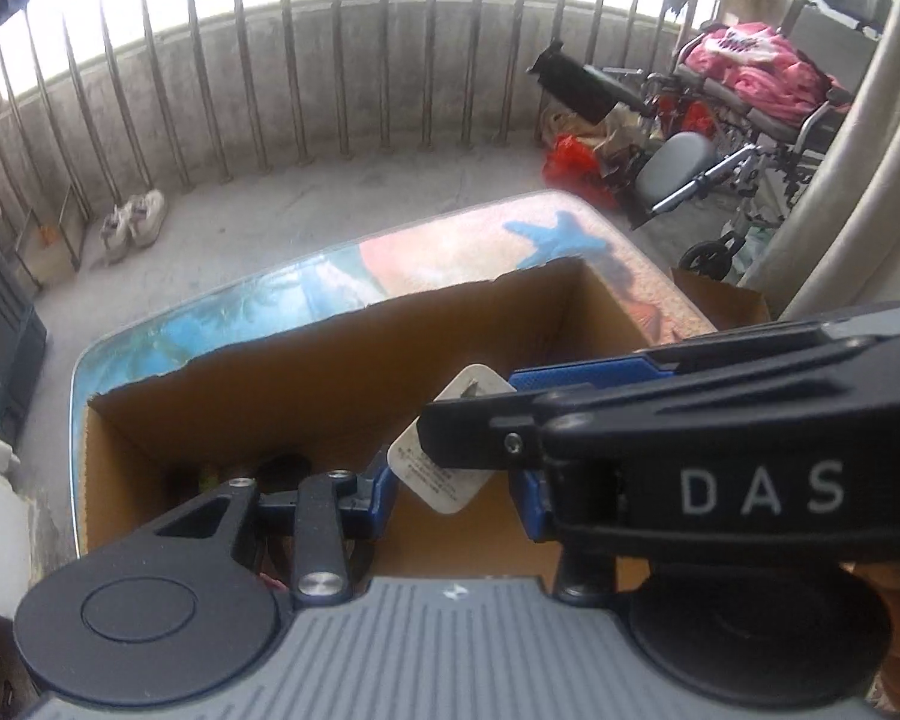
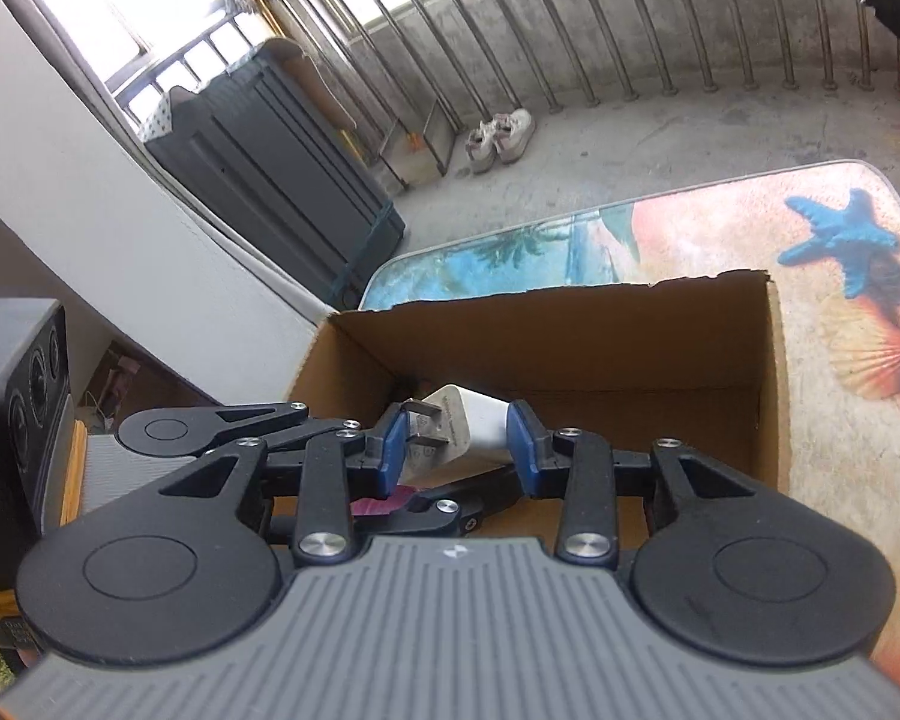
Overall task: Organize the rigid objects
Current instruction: 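Lift the white charger with the right tool and lower it into the box, then open the right tool to release the charger and withdraw from the box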
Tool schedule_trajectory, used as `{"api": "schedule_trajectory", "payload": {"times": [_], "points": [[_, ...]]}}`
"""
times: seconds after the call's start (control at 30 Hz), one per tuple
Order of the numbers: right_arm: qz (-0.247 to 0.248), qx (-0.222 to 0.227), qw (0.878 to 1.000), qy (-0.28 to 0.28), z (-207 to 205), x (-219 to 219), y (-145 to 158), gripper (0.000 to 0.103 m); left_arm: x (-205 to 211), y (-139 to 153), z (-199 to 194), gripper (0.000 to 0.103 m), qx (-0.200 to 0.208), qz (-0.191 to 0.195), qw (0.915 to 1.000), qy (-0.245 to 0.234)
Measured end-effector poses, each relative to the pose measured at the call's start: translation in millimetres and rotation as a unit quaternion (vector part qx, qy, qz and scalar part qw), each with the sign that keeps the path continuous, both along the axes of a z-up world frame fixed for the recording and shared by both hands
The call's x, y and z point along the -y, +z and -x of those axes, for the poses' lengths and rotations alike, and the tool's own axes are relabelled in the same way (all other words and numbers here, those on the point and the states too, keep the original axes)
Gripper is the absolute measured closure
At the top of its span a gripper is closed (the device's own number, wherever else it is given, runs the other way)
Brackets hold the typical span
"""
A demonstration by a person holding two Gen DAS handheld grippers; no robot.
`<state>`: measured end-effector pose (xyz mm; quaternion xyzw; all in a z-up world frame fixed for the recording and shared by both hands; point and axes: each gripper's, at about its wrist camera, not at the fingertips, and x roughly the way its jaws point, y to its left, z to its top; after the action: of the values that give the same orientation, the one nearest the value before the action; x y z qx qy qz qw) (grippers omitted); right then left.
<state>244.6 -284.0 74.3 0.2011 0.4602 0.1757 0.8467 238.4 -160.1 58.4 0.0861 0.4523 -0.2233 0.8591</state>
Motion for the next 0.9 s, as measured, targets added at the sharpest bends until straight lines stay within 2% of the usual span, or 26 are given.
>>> {"api": "schedule_trajectory", "payload": {"times": [0.17, 0.37, 0.53, 0.63, 0.67, 0.7, 0.73, 0.9], "points": [[-0.005, -0.058, 0.998, 0.01, -47, -3, -39, 0.068, -6, -35, -53, 0.062, -0.081, -0.017, 0.9963, 0.022], [-0.024, -0.099, 0.995, 0.015, -76, -2, -77, 0.067, -4, -71, -88, 0.062, -0.131, -0.044, 0.9894, 0.045], [-0.029, -0.112, 0.993, 0.02, -91, -3, -93, 0.066, -1, -82, -99, 0.061, -0.137, -0.058, 0.9874, 0.055], [-0.041, -0.11, 0.993, 0.019, -92, 0, -96, 0.066, -1, -83, -102, 0.057, -0.135, -0.056, 0.9877, 0.055], [-0.041, -0.107, 0.993, 0.019, -91, 0, -95, 0.066, -1, -82, -102, 0.051, -0.135, -0.053, 0.9879, 0.055], [-0.041, -0.104, 0.994, 0.019, -91, 2, -93, 0.066, -1, -80, -102, 0.04, -0.134, -0.052, 0.9881, 0.055], [-0.04, -0.1, 0.994, 0.018, -89, 2, -90, 0.065, 0, -78, -101, 0.036, -0.131, -0.052, 0.9884, 0.055], [-0.039, -0.058, 0.997, 0.01, -65, 12, -52, 0.056, -1, -53, -86, 0.026, -0.104, -0.046, 0.9922, 0.05]]}}
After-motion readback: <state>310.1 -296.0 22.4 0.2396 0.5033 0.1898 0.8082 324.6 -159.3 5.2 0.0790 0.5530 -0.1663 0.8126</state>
